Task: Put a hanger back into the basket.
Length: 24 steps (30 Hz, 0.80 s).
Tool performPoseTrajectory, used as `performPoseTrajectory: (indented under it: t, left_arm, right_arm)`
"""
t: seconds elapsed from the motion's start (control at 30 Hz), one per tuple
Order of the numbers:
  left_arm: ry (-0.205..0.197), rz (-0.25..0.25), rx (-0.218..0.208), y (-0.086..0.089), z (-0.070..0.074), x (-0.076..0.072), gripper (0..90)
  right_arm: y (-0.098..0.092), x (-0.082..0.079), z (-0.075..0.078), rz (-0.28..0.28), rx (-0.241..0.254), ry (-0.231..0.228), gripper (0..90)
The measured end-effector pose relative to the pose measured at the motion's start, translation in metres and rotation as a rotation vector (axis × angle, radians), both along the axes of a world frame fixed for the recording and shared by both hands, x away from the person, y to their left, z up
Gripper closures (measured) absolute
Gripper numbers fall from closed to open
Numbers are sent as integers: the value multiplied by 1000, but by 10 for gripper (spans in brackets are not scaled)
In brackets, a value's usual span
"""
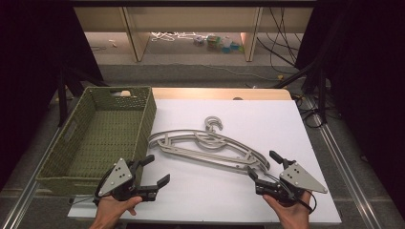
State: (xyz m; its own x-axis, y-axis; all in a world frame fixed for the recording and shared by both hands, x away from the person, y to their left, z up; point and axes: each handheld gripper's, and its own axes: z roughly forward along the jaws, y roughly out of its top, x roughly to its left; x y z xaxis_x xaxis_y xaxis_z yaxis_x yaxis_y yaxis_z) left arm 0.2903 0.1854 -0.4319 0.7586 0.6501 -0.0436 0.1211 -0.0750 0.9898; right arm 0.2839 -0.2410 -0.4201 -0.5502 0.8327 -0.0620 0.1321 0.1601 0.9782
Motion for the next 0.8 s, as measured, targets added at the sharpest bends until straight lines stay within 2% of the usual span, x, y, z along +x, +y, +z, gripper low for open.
performPoseTrajectory:
  t: [0.03,0.2,0.23,0.43,0.5,0.6,0.63,0.7,0.8]
  left_arm:
    - [-12,-8,0,0,0,1,166]
    - [-8,-13,-5,-1,-1,1,166]
    - [5,-5,-1,-1,0,-1,166]
    - [1,-2,2,-1,0,0,166]
    - [-3,-4,2,-1,-1,0,166]
    - [-13,-13,8,-2,-1,0,166]
    - [-9,-14,8,-2,-1,0,166]
    - [-9,-14,7,-2,-1,0,166]
    - [-11,-11,3,-1,0,0,164]
  right_arm:
    - [-1,1,1,-2,-8,8,158]
    - [-2,7,4,4,-44,10,163]
    - [-2,12,4,4,-46,8,167]
    - [0,28,13,27,-87,29,196]
    - [2,39,19,50,-122,61,207]
    - [5,47,22,61,-149,69,210]
    - [8,55,25,77,-175,84,220]
    - [9,58,26,88,-184,85,220]
    - [15,70,27,130,-237,139,226]
